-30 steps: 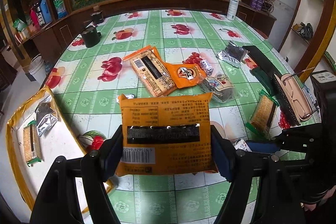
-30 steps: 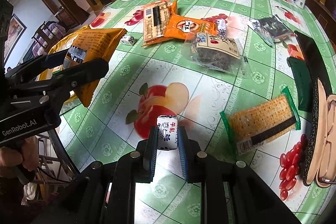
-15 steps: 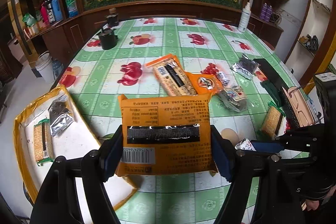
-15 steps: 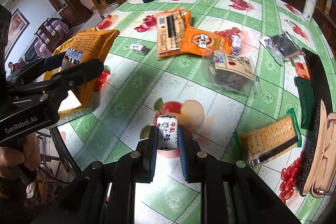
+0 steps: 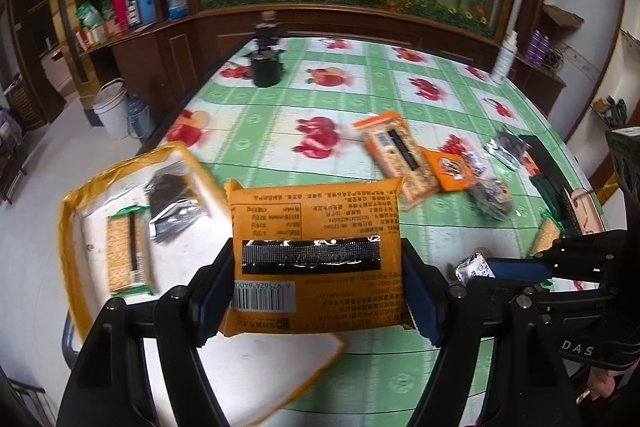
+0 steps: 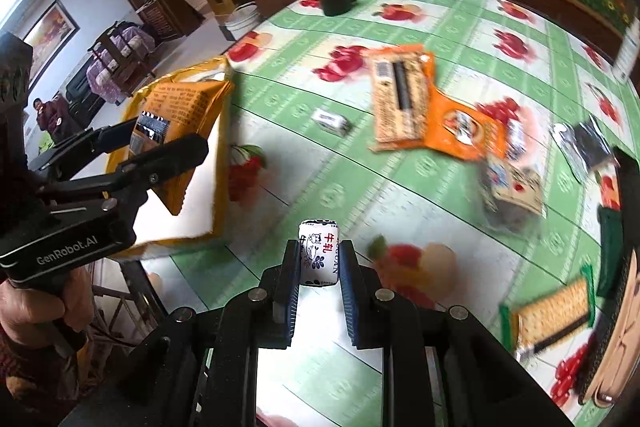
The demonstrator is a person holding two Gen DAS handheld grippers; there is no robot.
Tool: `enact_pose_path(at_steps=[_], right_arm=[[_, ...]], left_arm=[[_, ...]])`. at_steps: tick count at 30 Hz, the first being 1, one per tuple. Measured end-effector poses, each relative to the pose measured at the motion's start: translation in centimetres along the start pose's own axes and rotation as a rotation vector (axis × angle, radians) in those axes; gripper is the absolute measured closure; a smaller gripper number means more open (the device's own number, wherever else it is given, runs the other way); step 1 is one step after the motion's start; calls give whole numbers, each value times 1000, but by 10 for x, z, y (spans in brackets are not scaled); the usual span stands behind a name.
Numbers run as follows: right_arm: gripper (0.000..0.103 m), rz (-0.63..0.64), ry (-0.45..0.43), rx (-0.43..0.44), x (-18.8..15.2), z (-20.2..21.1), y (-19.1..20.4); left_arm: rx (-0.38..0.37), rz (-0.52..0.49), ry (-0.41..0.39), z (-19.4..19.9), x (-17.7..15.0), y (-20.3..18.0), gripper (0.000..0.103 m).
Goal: Organize snacks
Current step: 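Carry the orange pack and the candy box in both tools to the tray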
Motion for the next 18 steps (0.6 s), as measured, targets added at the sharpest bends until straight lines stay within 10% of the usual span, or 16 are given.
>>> enact_pose_path(at_steps=[18], right_arm=[[82,110,54,89,49,-62,67]], left_arm=[[94,149,87,-32,-19,103,28]])
Point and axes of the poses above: each gripper's, at about its wrist camera, not at the fingertips, and z roughly against the way its jaws point, y to its left, x to its top, the point moved 2 cm from there along -z, roughly the way its jaws point, and after that the axes turned 15 degrees about x, right-handed, at the moved point
